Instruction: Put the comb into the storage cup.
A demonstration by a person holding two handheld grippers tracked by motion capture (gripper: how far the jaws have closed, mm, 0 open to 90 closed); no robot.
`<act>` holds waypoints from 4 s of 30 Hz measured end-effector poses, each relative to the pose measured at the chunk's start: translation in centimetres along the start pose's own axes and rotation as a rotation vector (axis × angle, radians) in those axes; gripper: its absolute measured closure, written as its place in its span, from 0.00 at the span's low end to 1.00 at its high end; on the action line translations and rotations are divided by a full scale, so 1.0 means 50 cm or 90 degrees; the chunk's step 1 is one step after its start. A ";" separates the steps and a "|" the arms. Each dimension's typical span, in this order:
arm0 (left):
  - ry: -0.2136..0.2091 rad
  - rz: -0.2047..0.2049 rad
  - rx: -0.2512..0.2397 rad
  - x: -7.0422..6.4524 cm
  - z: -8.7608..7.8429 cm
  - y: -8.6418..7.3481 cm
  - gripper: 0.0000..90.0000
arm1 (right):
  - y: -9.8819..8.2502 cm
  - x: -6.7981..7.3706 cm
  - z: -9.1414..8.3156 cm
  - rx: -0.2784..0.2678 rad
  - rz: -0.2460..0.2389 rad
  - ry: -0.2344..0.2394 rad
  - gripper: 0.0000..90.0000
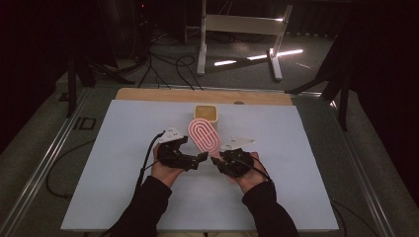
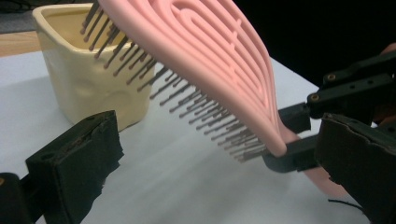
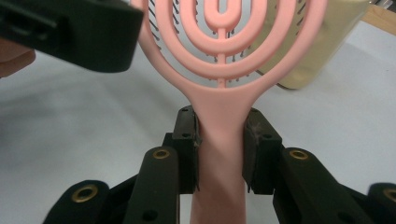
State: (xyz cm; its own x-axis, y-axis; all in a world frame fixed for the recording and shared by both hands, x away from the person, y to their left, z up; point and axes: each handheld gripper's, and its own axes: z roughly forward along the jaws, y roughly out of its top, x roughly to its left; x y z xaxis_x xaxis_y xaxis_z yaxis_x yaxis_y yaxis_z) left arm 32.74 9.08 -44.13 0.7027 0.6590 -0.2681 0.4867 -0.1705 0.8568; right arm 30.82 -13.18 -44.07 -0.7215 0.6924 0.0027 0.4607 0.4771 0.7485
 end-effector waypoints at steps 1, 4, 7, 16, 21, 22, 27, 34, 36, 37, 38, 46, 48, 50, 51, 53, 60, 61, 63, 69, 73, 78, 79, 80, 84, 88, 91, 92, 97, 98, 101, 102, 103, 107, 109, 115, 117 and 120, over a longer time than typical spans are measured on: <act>-0.002 -0.004 -0.001 0.001 0.001 0.001 0.01 | 0.000 0.001 0.001 0.000 0.000 0.000 0.78; -0.009 -0.007 -0.004 0.003 0.006 0.002 0.03 | 0.001 0.003 0.002 -0.001 -0.001 0.002 0.78; -0.010 -0.010 -0.005 0.004 0.011 0.003 0.03 | 0.002 0.006 0.003 -0.002 -0.002 0.004 0.78; -0.030 -0.034 -0.007 0.007 0.018 0.006 0.09 | 0.001 0.009 0.003 -0.005 -0.004 0.008 0.78; -0.031 -0.039 -0.006 0.007 0.022 0.008 0.11 | -0.002 0.011 0.004 -0.007 -0.002 0.011 0.78; -0.032 -0.038 -0.004 0.006 0.022 0.008 0.12 | -0.003 0.011 0.004 -0.009 -0.002 0.011 0.78; -0.042 -0.043 -0.005 0.002 0.025 0.010 0.17 | -0.004 0.013 0.005 -0.011 0.001 0.012 0.78; -0.059 -0.053 -0.008 -0.001 0.029 0.012 0.22 | -0.006 0.014 0.005 -0.014 0.001 0.013 0.78; -0.059 -0.052 -0.009 -0.002 0.029 0.013 0.26 | -0.008 0.012 0.005 -0.016 0.001 0.013 0.78; -0.057 -0.052 -0.008 -0.002 0.029 0.013 0.26 | -0.008 0.012 0.005 -0.016 0.001 0.013 0.78; -0.054 -0.052 -0.008 -0.003 0.030 0.013 0.27 | -0.008 0.012 0.005 -0.017 0.003 0.013 0.78; -0.039 -0.040 -0.003 -0.009 0.036 0.012 0.37 | -0.011 0.010 0.003 -0.018 0.004 0.014 0.78; -0.041 -0.040 -0.005 -0.009 0.037 0.013 0.40 | -0.012 0.010 0.004 -0.017 0.002 0.014 0.78; -0.043 -0.038 -0.007 -0.009 0.036 0.013 0.43 | -0.013 0.011 0.004 -0.017 0.003 0.014 0.78; -0.041 -0.037 -0.009 -0.010 0.036 0.013 0.45 | -0.013 0.011 0.004 -0.017 0.004 0.015 0.78; -0.043 -0.037 -0.014 -0.010 0.035 0.013 0.48 | -0.014 0.010 0.004 -0.018 0.006 0.016 0.78; -0.068 -0.046 -0.018 -0.008 0.034 0.014 0.57 | -0.015 0.010 0.006 -0.019 0.003 0.016 0.78; -0.069 -0.046 -0.019 -0.008 0.034 0.014 0.58 | -0.015 0.010 0.006 -0.019 0.002 0.016 0.78; -0.073 -0.048 -0.020 -0.008 0.035 0.014 0.60 | -0.015 0.010 0.007 -0.019 0.003 0.018 0.78; -0.092 -0.065 -0.031 -0.005 0.033 0.016 0.63 | -0.016 0.010 0.011 -0.017 0.005 0.018 0.78; -0.100 -0.067 -0.038 -0.007 0.030 0.018 0.66 | -0.015 0.011 0.012 -0.018 0.008 0.020 0.78; -0.106 -0.067 -0.040 -0.009 0.029 0.019 0.68 | -0.015 0.012 0.014 -0.020 0.010 0.020 0.78; -0.109 -0.068 -0.040 -0.010 0.030 0.019 0.69 | -0.015 0.011 0.014 -0.020 0.010 0.019 0.78; -0.109 -0.068 -0.040 -0.010 0.029 0.020 0.69 | -0.015 0.011 0.014 -0.020 0.009 0.019 0.78; -0.116 -0.069 -0.041 -0.011 0.028 0.021 0.70 | -0.014 0.011 0.015 -0.022 0.010 0.020 0.78; -0.118 -0.070 -0.043 -0.012 0.027 0.022 0.70 | -0.014 0.012 0.016 -0.026 0.010 0.020 0.78; -0.121 -0.073 -0.046 -0.012 0.028 0.022 0.71 | -0.014 0.012 0.016 -0.027 0.011 0.020 0.78; -0.121 -0.073 -0.047 -0.013 0.028 0.022 0.71 | -0.013 0.012 0.016 -0.027 0.012 0.021 0.78; -0.125 -0.077 -0.049 -0.012 0.029 0.022 0.71 | -0.013 0.011 0.016 -0.028 0.013 0.019 0.78; -0.126 -0.080 -0.051 -0.012 0.029 0.022 0.71 | -0.013 0.011 0.016 -0.028 0.013 0.019 0.78; -0.125 -0.079 -0.057 -0.013 0.029 0.023 0.71 | -0.013 0.011 0.016 -0.032 0.015 0.020 0.78; -0.125 -0.078 -0.058 -0.013 0.028 0.023 0.71 | -0.012 0.011 0.016 -0.033 0.014 0.020 0.78; -0.125 -0.078 -0.058 -0.014 0.028 0.023 0.71 | -0.012 0.011 0.016 -0.033 0.014 0.020 0.78; -0.123 -0.073 -0.058 -0.014 0.027 0.024 0.71 | -0.012 0.012 0.017 -0.036 0.013 0.020 0.78; -0.123 -0.074 -0.058 -0.014 0.027 0.025 0.71 | -0.012 0.012 0.017 -0.037 0.012 0.019 0.78; -0.119 -0.068 -0.057 -0.017 0.026 0.028 0.71 | -0.011 0.012 0.015 -0.041 0.010 0.015 0.77; -0.119 -0.067 -0.057 -0.017 0.026 0.029 0.71 | -0.011 0.012 0.015 -0.042 0.010 0.015 0.77; -0.119 -0.067 -0.057 -0.017 0.026 0.029 0.71 | -0.011 0.012 0.014 -0.043 0.011 0.014 0.77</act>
State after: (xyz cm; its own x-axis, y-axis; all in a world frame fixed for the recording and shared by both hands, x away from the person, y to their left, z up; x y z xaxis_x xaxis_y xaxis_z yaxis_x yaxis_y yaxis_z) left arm 33.53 7.30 -43.23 0.7385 0.5213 -0.4278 0.5202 -0.0367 0.8533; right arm 30.50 -12.67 -44.95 -0.7259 0.6871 0.0300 0.4376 0.4278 0.7909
